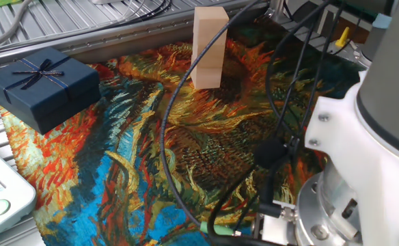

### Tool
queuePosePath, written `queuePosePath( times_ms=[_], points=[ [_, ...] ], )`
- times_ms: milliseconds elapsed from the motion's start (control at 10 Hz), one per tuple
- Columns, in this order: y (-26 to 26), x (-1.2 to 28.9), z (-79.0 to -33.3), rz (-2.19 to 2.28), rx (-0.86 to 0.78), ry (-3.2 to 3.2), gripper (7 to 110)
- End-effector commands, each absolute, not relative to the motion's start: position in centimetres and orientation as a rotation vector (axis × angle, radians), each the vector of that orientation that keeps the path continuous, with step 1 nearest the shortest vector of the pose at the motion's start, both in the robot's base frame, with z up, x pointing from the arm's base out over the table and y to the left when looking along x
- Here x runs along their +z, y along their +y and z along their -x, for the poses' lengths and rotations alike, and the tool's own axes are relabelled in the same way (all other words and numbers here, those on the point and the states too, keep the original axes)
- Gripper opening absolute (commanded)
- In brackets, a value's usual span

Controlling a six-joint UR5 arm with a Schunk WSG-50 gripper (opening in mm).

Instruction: Stack the blocks in a vertical line of five

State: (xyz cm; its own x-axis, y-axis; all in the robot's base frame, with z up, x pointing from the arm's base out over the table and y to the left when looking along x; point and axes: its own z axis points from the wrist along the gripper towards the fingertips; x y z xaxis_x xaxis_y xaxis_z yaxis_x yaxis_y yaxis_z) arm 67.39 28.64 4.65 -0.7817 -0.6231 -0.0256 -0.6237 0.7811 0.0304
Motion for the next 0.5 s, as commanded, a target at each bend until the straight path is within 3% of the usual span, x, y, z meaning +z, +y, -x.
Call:
queuePosePath(
  times_ms=[0,400],
  points=[
    [28.6,4.6,-67.1,1.009,0.060,2.965,88],
    [29.3,3.9,-67.6,1.021,0.085,2.942,88]
  ],
)
